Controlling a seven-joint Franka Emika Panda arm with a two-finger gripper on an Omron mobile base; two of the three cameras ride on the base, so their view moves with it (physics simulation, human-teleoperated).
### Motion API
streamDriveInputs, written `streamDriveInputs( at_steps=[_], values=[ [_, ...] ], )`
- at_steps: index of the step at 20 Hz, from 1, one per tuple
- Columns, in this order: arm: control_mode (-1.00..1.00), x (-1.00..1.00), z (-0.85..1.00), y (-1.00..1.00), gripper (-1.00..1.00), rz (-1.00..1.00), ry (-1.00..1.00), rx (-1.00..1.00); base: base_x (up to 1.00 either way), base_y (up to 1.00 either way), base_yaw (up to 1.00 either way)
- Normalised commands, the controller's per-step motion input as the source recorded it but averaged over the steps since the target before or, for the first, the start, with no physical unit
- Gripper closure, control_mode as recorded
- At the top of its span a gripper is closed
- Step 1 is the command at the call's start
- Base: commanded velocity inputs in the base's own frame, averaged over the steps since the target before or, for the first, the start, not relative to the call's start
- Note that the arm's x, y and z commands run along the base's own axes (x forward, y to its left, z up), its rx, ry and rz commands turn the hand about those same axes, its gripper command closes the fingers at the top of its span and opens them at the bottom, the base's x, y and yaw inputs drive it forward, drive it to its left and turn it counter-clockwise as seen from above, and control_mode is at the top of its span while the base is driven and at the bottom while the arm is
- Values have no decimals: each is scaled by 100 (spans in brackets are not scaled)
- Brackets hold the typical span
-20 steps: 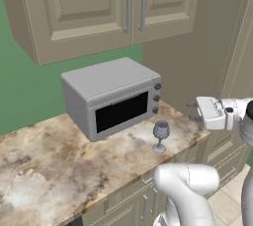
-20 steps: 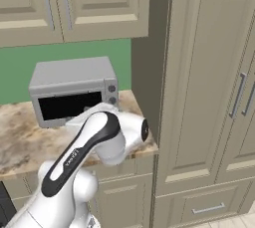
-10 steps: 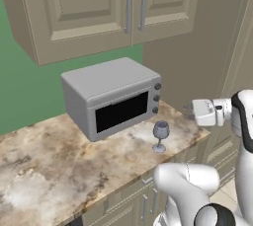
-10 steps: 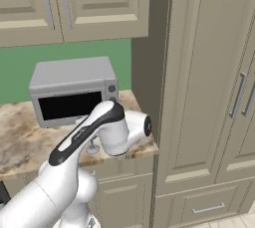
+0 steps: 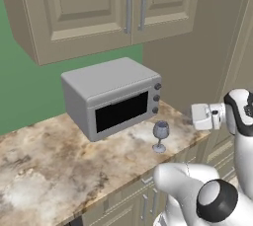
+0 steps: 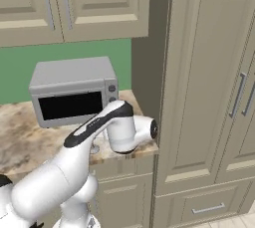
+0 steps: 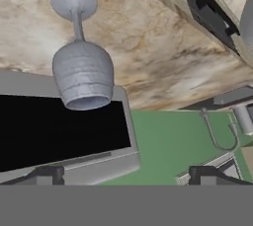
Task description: Retrieve the wine glasses from the counter and place one next to each plate.
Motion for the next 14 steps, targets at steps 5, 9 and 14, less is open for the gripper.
streamDriveInputs(
  at_steps=[5, 9, 14],
  values=[
    [-100, 6, -38, -13, -100, 7, 12, 0, 0, 0, 0],
    [-100, 1, -39, -6, -100, 11, 12, 0, 0, 0, 0],
    [-100, 4, -28, 0, -100, 12, 3, 0, 0, 0, 0]
  ],
)
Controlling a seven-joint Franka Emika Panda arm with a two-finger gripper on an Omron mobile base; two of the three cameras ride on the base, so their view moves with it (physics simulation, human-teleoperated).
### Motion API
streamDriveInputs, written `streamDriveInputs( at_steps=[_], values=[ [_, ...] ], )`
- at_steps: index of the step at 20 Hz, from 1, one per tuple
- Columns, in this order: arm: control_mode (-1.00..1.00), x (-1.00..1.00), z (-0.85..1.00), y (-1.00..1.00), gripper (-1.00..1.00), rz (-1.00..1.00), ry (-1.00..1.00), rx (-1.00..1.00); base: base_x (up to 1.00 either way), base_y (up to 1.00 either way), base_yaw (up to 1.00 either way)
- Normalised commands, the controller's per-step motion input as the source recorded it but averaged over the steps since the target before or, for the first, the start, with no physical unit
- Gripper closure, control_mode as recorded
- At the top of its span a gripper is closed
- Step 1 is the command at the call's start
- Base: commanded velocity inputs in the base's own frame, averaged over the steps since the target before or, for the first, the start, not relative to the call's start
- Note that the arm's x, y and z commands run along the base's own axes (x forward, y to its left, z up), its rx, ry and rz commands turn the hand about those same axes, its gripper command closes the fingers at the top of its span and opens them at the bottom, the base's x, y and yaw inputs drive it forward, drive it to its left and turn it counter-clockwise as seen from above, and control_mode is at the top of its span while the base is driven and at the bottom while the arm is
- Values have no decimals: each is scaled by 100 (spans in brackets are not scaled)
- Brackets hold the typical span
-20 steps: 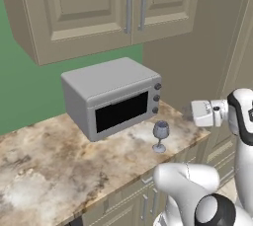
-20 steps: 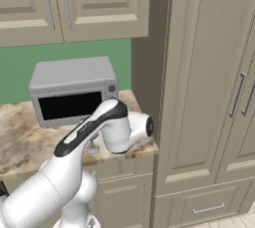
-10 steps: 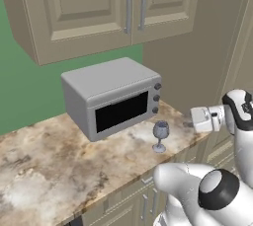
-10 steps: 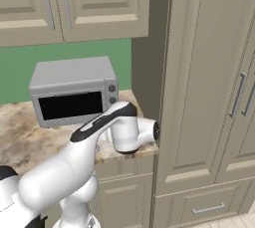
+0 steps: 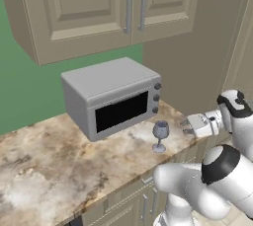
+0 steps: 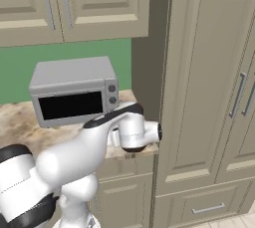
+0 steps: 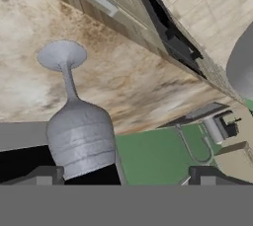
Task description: Retrieve the wine glasses from the counter and place one next to each plate.
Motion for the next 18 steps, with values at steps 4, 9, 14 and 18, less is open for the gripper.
streamDriveInputs(
  at_steps=[4, 9, 14, 18],
  values=[
    [-100, 0, -19, 0, -100, 8, -16, -3, 0, 0, 0],
    [-100, 0, -23, 6, -100, 1, -31, -9, 0, 0, 0],
    [-100, 6, -21, 16, -100, 0, -8, -2, 0, 0, 0],
    [-100, 6, -21, 18, -100, 3, 9, 0, 0, 0, 0]
  ],
)
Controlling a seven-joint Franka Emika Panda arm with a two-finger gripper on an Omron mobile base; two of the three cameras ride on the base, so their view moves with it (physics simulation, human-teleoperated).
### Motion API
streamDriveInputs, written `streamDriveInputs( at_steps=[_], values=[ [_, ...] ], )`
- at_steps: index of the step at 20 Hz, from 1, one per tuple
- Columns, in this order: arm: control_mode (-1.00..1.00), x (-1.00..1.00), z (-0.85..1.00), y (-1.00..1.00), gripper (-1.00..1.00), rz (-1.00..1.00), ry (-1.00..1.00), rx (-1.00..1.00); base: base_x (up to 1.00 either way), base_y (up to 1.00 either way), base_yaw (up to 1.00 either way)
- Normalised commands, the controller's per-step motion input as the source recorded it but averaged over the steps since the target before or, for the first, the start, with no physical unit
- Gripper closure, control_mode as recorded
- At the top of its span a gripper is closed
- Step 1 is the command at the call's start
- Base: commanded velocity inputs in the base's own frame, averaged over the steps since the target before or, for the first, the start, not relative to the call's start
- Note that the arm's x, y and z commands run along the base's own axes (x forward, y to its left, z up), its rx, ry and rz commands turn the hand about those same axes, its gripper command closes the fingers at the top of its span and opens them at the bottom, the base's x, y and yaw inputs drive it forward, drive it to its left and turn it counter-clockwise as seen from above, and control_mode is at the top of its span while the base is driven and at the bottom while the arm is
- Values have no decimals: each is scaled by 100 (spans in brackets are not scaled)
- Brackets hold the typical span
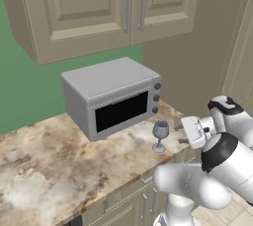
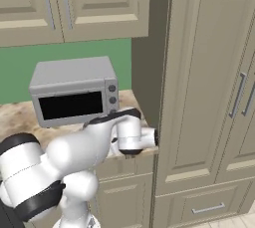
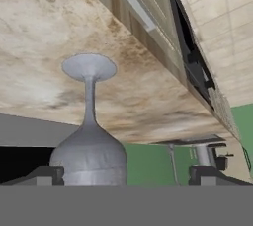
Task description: Retrieve the wine glasses from the counter and place one next to each plate.
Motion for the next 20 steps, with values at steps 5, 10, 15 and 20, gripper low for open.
streamDriveInputs(
  at_steps=[5, 10, 15, 20],
  values=[
    [-100, 4, -25, 10, -100, 3, 2, 0, 0, 0, 0],
    [-100, 1, -19, 0, -100, 0, 0, 0, 0, 0, 0],
    [-100, 17, -24, 4, -100, 0, 0, 0, 0, 0, 0],
    [-100, 16, -22, 8, -100, 0, 1, 6, 0, 0, 0]
  ],
)
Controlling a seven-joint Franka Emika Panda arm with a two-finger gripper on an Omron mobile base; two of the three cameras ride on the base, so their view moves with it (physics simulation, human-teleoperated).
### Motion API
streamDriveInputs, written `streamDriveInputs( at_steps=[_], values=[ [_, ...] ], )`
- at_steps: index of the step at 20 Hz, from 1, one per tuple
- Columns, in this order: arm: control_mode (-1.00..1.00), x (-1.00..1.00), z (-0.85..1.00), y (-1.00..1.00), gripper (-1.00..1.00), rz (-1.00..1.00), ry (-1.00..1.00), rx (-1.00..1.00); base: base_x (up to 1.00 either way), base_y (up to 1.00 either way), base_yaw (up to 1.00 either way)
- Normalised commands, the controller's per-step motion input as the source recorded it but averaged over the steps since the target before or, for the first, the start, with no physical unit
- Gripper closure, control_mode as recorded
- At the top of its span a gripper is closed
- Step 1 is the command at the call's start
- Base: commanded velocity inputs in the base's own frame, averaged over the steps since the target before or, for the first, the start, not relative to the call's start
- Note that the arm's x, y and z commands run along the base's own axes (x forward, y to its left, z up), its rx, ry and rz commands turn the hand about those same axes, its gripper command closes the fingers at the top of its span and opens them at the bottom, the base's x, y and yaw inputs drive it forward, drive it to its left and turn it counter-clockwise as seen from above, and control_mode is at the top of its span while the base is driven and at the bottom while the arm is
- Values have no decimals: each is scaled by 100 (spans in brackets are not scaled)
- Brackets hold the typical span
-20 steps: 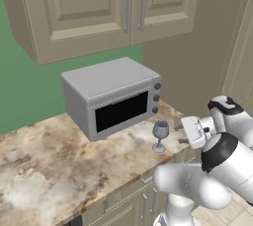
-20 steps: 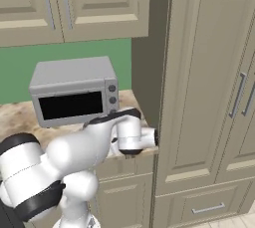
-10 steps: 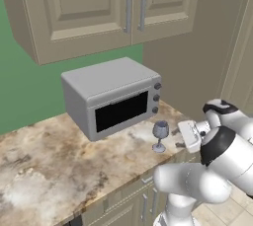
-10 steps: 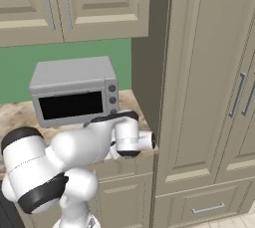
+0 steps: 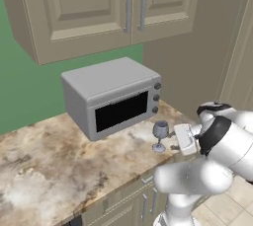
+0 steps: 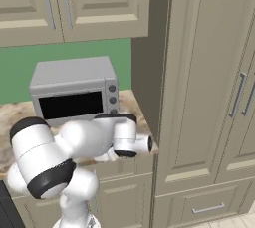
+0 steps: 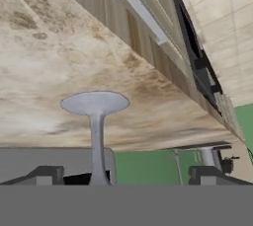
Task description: Retrieve the wine glasses from the counter and place one next to each plate.
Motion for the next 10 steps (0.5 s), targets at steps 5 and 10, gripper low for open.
streamDriveInputs(
  at_steps=[5, 10],
  values=[
    [-100, 17, -29, 4, -100, 0, 11, 14, 0, 0, 0],
    [-100, 17, -20, 0, -100, 0, 9, 10, 0, 0, 0]
  ],
)
